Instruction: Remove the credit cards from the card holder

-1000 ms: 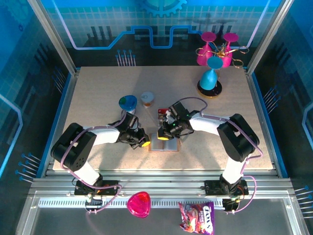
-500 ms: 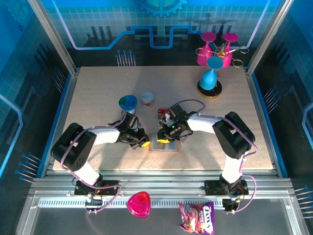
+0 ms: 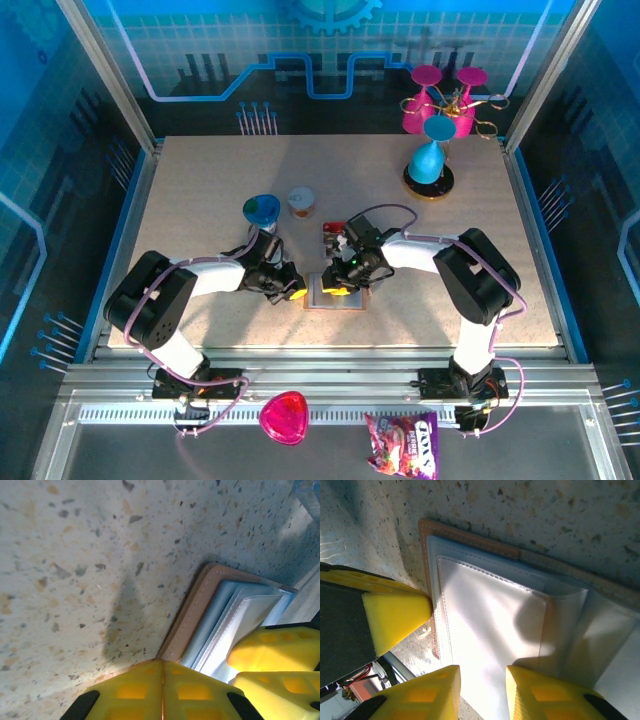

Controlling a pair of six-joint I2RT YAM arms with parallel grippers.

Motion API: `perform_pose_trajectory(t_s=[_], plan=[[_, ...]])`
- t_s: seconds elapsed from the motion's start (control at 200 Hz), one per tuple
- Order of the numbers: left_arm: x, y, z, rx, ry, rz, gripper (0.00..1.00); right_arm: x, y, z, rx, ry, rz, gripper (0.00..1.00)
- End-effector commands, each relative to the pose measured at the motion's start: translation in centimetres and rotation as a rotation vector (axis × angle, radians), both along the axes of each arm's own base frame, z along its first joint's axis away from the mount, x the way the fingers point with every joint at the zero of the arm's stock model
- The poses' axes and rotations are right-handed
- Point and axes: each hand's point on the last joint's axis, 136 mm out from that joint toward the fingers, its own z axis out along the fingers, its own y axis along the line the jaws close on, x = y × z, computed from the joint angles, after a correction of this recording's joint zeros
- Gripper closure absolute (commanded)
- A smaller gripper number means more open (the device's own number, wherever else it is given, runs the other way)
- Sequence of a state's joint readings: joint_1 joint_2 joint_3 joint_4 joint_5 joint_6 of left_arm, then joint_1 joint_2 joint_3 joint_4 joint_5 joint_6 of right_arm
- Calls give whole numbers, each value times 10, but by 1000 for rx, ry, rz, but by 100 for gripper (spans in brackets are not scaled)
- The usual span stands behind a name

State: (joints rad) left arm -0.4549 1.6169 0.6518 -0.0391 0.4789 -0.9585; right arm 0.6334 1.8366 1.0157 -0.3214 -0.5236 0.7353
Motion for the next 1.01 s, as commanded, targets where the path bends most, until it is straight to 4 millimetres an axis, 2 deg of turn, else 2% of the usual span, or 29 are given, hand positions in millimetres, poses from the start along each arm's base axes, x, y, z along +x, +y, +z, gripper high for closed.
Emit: perform_pose_trajectory(t_s=[0.0,0.315,0.355,0.38,0.57,0.695,0.785,1.0], plan=[[-9,6,-10,45,37,-17,93,-1,-12,0,-34,-6,-18,70],[-6,6,-6,47,30,-9,91,1,-7,-4,92,-6,-58,71],[-4,6,-1,44,12,0,91,5,-4,-2,117,-10,-66,71],[-2,6,3,42,1,6,90,-1,-8,-8,114,11,-71,71],[11,2,39,7,-101,20,83,-1,-7,-9,165,14,-88,72],[15,-6,52,-35,-120,13,79,-1,-9,-9,169,13,-90,72],[16,-14,54,-65,-116,-2,76,-2,-10,-10,171,16,-93,72],[11,-30,44,-75,-74,-51,69,-4,-11,-11,179,18,-96,72]])
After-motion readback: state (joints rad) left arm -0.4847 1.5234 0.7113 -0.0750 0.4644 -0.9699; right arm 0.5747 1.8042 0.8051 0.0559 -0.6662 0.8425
